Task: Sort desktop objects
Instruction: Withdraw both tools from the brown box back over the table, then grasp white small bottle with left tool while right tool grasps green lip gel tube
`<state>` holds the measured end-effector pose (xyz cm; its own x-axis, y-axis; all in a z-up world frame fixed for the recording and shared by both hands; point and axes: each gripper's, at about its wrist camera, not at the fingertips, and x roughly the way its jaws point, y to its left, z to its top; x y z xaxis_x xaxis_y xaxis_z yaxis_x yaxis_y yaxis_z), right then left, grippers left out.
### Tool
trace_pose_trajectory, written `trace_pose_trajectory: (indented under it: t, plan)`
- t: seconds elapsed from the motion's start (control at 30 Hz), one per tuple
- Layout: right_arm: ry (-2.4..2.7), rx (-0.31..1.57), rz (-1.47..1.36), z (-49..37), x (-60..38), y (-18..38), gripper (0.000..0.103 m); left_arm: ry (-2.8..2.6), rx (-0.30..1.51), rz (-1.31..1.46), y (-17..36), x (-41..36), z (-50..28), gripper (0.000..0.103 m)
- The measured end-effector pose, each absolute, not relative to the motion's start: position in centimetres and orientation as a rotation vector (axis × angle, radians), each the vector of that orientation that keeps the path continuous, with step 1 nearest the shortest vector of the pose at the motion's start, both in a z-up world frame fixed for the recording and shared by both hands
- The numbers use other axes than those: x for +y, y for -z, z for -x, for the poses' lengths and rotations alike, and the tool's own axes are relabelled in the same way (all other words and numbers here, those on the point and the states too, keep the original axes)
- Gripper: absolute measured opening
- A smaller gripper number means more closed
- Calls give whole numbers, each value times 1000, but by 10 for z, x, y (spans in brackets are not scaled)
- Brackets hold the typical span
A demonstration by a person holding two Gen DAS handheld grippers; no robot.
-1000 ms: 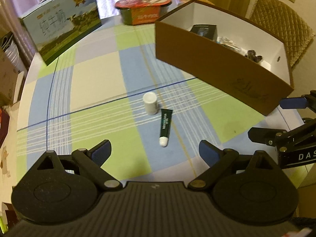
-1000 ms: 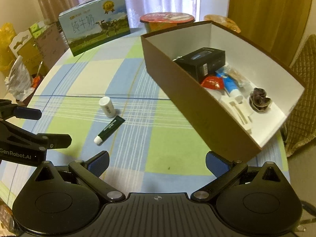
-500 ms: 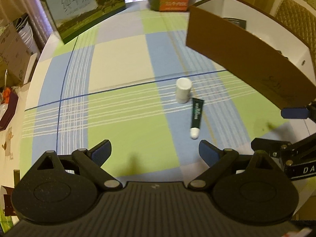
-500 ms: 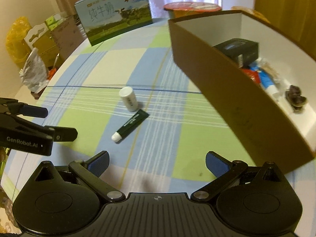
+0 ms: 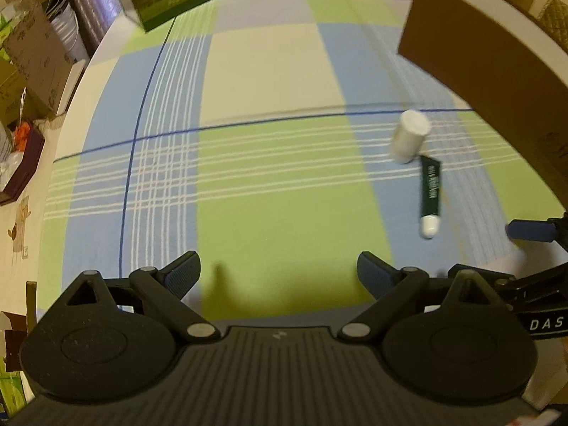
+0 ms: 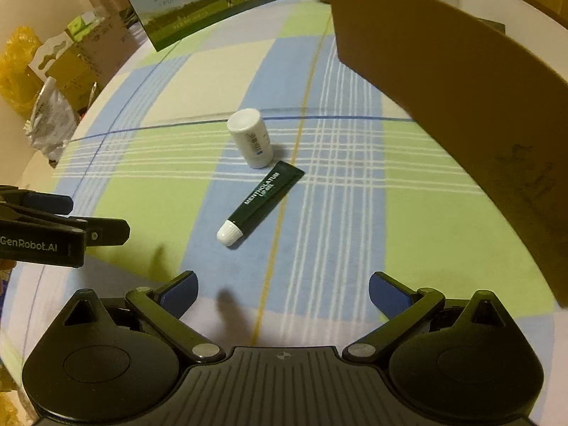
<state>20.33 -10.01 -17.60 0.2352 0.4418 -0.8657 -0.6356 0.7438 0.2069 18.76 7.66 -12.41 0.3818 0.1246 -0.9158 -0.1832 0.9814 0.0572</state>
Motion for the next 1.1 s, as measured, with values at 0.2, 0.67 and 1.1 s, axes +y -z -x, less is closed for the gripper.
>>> trace_pose_trajectory:
  t: [0.2,0.67,1.1]
  plan:
    - [-734,1053,239,-197,-78,184,100,-196,1183,65,135,95,-191,93]
    - [-634,927,328,-205,-60,185,36,-158,1183,47,141,107,-206,93]
    - [-486,962,259,-244,-123,180,13,55,1099,12,140,55,-238,91]
